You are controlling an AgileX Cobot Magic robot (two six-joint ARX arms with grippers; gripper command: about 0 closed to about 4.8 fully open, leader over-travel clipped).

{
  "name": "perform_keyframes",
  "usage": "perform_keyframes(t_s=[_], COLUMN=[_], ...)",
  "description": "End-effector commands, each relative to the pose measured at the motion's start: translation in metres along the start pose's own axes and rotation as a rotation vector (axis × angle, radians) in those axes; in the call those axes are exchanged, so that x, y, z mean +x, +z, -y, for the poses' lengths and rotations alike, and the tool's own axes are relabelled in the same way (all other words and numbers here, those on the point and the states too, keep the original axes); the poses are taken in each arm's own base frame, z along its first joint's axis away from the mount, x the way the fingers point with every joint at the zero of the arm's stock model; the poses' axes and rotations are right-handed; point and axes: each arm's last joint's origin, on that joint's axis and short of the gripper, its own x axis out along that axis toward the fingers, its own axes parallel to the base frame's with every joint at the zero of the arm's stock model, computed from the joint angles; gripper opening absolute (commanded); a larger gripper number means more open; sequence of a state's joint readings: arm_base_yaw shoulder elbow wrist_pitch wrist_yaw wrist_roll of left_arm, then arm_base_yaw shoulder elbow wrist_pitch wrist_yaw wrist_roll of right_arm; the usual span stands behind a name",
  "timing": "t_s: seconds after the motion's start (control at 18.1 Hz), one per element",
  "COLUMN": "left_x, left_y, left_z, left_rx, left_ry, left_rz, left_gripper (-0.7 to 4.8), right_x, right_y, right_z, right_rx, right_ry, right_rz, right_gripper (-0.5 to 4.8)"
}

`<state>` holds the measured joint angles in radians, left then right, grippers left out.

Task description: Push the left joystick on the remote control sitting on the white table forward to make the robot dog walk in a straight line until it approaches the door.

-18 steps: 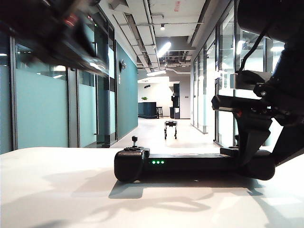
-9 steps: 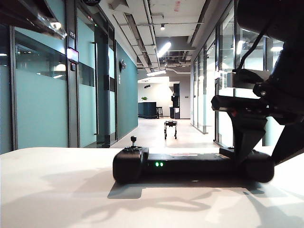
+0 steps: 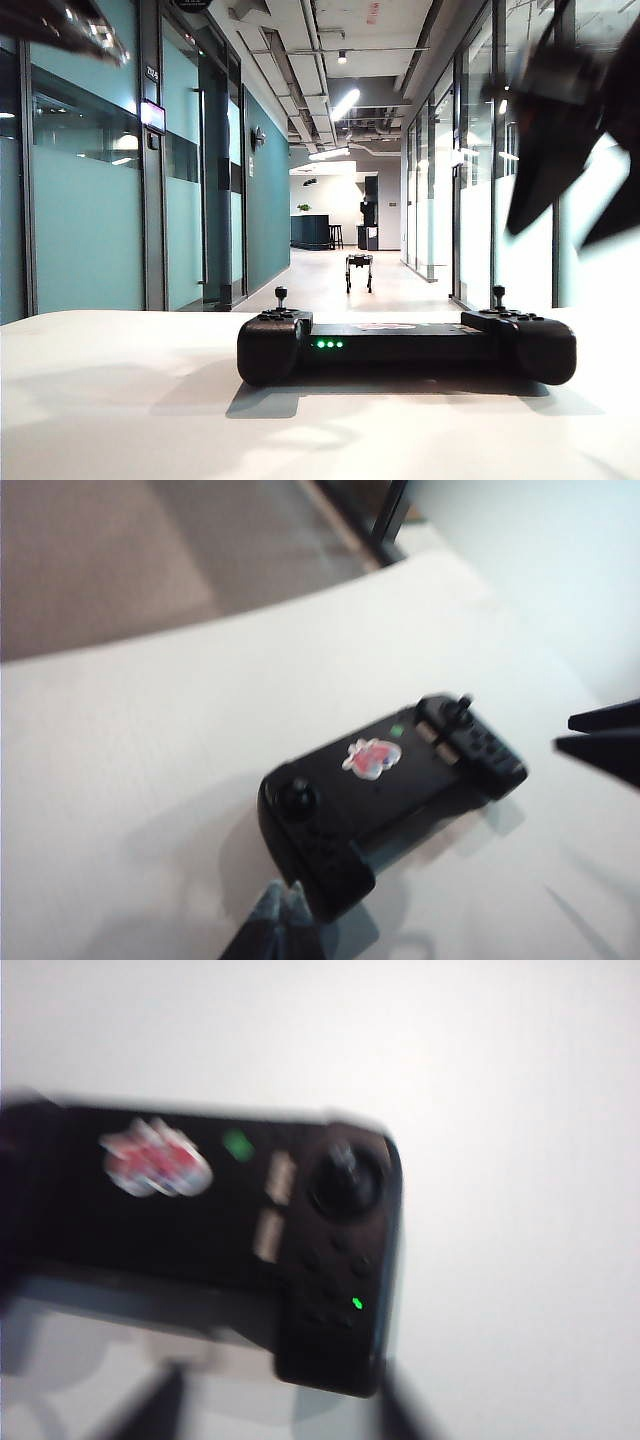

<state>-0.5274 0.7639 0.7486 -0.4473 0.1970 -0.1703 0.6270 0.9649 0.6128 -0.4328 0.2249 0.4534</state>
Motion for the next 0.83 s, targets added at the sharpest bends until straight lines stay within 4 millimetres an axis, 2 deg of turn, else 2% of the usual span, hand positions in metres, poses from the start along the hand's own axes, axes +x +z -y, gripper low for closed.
perform_keyframes(t_s=[0.06, 0.17, 0.28, 0.33, 0.55, 0.83], left_x=[-0.017, -0.029, -0.045, -0.051, -0.066, -0.068], left_y=[0.002, 0.000, -0.005, -0.006, -0.014, -0.031], left_z=[0.004, 0.005, 0.007, 0.007, 0.009, 0.007], left_rx=[0.011, 0.021, 0.086, 0.110, 0.128, 0.169], left_ry=[-0.009, 0.006, 0.033, 0.046, 0.037, 0.026], left_rz=[0.067, 0.093, 0.123, 0.146, 0.225, 0.338], left_gripper=[-0.06, -0.06, -0.06, -0.06, -0.06, -0.06], right_x=[-0.032, -0.049, -0.068, -0.074, -0.082, -0.088], right_y=[0.008, 0.009, 0.007, 0.006, -0.007, -0.025], right_z=[0.004, 0.009, 0.016, 0.019, 0.028, 0.038], right_rx=[-0.024, -0.070, -0.189, -0.179, -0.196, -0.151], right_ry=[0.065, 0.072, 0.045, 0.020, 0.033, 0.072], right_rz=[0.149, 0.231, 0.335, 0.377, 0.518, 0.649], right_gripper=[-0.01, -0.01, -0.01, -0.01, -0.01, -0.01])
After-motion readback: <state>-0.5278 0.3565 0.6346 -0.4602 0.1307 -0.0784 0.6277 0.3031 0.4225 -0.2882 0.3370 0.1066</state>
